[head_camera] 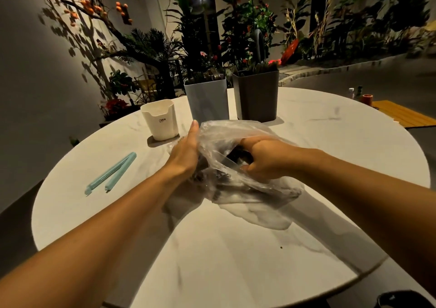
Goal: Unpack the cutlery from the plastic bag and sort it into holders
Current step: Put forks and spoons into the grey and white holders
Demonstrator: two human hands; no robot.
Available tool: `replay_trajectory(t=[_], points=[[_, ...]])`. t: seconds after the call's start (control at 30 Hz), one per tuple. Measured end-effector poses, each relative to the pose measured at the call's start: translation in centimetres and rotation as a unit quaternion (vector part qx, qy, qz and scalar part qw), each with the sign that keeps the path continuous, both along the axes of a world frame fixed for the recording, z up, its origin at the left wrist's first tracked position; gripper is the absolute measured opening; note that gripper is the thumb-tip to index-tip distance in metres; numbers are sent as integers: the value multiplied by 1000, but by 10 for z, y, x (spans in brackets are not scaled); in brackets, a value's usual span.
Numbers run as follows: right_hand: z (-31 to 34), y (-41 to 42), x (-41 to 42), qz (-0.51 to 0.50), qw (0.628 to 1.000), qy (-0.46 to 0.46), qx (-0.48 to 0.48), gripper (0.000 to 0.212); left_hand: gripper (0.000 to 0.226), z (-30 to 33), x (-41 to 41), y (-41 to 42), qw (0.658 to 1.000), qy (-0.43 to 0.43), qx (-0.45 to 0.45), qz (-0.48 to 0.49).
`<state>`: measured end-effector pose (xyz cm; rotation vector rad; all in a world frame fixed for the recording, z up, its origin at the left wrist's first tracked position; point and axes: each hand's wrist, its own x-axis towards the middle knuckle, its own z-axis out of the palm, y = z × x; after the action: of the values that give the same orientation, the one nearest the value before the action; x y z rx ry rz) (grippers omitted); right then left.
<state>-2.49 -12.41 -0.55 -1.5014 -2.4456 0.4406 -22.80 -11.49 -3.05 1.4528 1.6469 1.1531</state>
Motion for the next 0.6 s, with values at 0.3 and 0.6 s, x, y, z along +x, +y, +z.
replay_trajectory(t=[0.3, 0.6], points=[[0, 13, -11, -23, 998, 52, -18, 50, 70, 8, 22, -4, 997, 50, 43, 51], [-8, 20, -24, -64, 996, 34, -43, 57, 48, -6, -10, 19, 963, 251, -53, 76]])
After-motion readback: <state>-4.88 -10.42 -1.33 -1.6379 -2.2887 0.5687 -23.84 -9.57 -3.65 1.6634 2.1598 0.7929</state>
